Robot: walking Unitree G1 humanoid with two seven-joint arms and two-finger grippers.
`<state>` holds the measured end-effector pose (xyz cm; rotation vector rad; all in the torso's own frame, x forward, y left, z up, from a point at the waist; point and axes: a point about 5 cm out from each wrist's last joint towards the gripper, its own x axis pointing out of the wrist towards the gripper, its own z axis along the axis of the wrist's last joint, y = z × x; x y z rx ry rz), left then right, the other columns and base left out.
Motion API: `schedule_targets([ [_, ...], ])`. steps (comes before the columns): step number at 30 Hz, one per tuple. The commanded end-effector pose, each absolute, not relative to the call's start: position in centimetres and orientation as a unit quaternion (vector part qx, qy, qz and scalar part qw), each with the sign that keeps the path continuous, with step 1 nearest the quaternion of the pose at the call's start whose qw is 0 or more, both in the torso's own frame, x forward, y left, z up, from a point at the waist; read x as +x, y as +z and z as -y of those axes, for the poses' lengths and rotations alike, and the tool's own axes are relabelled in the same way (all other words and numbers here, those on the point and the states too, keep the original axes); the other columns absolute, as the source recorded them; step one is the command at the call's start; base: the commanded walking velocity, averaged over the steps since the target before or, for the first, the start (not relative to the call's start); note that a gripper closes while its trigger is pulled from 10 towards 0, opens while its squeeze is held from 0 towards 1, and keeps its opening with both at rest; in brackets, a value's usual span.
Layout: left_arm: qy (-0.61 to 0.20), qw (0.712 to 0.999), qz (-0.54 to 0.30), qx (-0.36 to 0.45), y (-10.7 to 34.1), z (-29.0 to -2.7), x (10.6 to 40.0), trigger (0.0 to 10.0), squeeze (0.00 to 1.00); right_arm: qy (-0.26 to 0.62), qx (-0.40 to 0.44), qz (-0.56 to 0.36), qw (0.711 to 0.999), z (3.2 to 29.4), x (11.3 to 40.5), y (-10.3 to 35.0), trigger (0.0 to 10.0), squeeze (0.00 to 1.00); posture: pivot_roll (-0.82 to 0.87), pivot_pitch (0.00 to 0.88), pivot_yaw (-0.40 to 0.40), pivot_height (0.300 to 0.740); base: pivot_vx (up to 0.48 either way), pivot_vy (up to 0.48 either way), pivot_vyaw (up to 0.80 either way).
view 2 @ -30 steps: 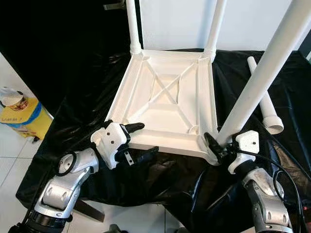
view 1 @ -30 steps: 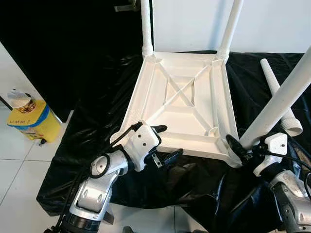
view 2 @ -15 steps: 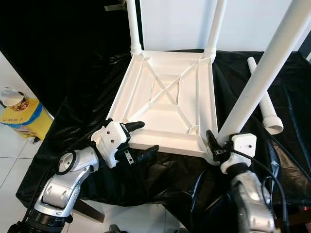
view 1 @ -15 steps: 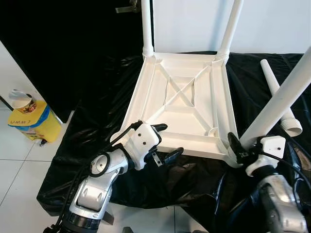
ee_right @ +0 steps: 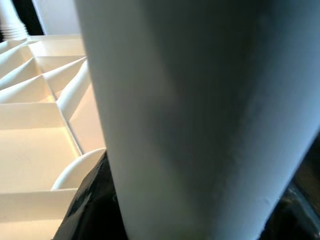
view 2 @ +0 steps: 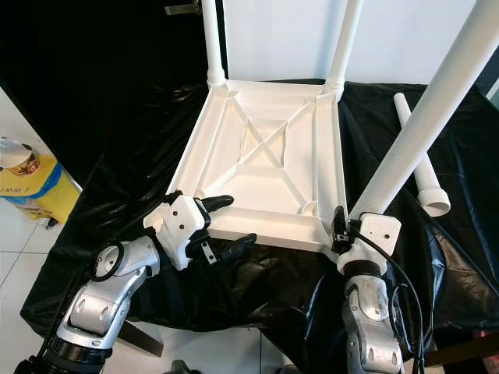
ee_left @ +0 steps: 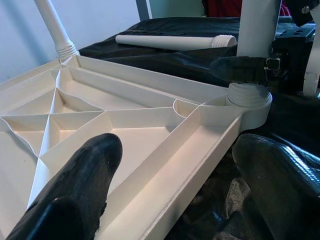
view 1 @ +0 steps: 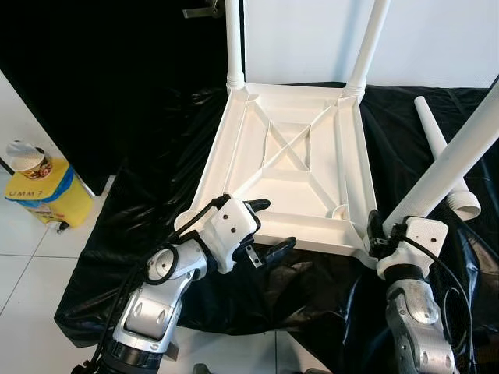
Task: Building children table
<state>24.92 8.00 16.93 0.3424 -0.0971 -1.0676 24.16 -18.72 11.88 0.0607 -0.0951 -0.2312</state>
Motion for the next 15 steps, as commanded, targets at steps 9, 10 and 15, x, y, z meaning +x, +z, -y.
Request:
schedule_targets([
  [9,-0.481,0.861,0.051,0.16,16.75,-7.8,25.07,10.0,0.0,-0.11,0.042,0.015,0.993,17.99,24.08,10.91,10.0,0.0,-0.05,0.039,-0.002,0.74,0.0,0.0,0.0],
  [10,-0.481,0.861,0.051,0.16,16.75,-7.8,25.07,10.0,0.0,-0.11,0.042,0.015,0.993,17.99,24.08,10.91,10.0,0.0,-0.05,0.039,-0.002,0.74,0.0,0.0,0.0],
  [15,-0.482,0.859,0.053,0.162,16.73,-7.75,25.06,10.0,0.0,-0.096,0.029,0.022,0.995,17.83,24.11,11.22,10.0,0.07,-0.05,0.033,-0.002,0.74,0.0,0.0,0.0],
])
